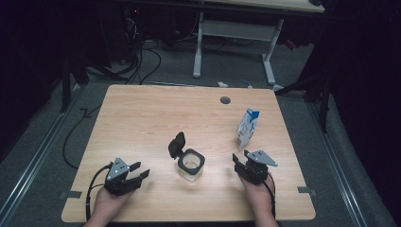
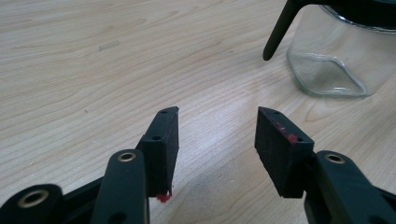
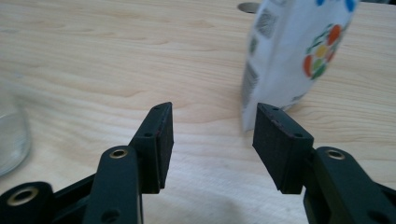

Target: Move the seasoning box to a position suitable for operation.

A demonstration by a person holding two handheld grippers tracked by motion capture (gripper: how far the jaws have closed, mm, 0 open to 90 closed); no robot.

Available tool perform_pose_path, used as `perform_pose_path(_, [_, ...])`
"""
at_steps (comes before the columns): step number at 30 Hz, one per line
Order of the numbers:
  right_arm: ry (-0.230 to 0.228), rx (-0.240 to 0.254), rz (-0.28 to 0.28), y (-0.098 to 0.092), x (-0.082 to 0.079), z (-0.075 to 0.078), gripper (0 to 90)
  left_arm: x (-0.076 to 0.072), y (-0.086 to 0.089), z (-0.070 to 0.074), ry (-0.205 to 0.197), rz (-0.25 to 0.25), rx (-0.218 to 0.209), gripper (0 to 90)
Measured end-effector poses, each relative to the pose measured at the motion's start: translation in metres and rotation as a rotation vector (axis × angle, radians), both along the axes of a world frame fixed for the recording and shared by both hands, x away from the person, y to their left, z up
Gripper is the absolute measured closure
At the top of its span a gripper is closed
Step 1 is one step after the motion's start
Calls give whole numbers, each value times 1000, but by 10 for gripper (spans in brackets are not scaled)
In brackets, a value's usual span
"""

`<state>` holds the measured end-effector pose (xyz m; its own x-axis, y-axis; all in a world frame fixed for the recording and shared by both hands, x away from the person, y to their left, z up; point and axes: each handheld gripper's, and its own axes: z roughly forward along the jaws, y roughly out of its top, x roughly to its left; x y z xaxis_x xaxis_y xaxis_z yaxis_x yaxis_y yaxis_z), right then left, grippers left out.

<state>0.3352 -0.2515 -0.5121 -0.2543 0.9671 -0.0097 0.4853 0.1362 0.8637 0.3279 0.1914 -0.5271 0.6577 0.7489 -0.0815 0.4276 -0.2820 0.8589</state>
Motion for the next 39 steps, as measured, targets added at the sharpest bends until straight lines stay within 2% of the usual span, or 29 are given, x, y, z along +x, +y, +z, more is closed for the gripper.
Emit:
perform_pose_path(6, [4, -9, -64, -7, 18, 9, 472, -1, 3, 2, -5, -4, -15, 501])
perform_pose_path(8, [12, -23, -86, -7, 23, 13, 462, -1, 3, 1, -4, -7, -14, 501])
perform_pose_path(12, [18, -16, -119, -10, 38, 19, 426, -1, 2, 1, -3, -12, -9, 501])
perform_pose_path(14, [18, -22, -146, -11, 44, 20, 408, -1, 2, 1, -6, -11, -11, 501])
perform_pose_path(19, [34, 17, -178, -15, 61, 17, 368, -2, 4, 1, -6, -5, -15, 500])
perform_pose_path(25, [25, 13, -208, -11, 70, 19, 336, -2, 4, 1, -6, -5, -11, 499])
perform_pose_path(28, [29, 33, -232, -13, 72, 19, 358, -3, 4, 1, -6, -6, -7, 498])
perform_pose_path(33, [39, 53, -227, -16, 72, 20, 463, -3, 3, 1, -9, -6, -3, 499])
perform_pose_path(35, [32, 37, -223, -16, 71, 21, 520, -3, 3, 0, -6, -7, -2, 498])
perform_pose_path(39, [30, 36, -222, -16, 68, 23, 613, -3, 4, 0, -5, -6, -7, 498])
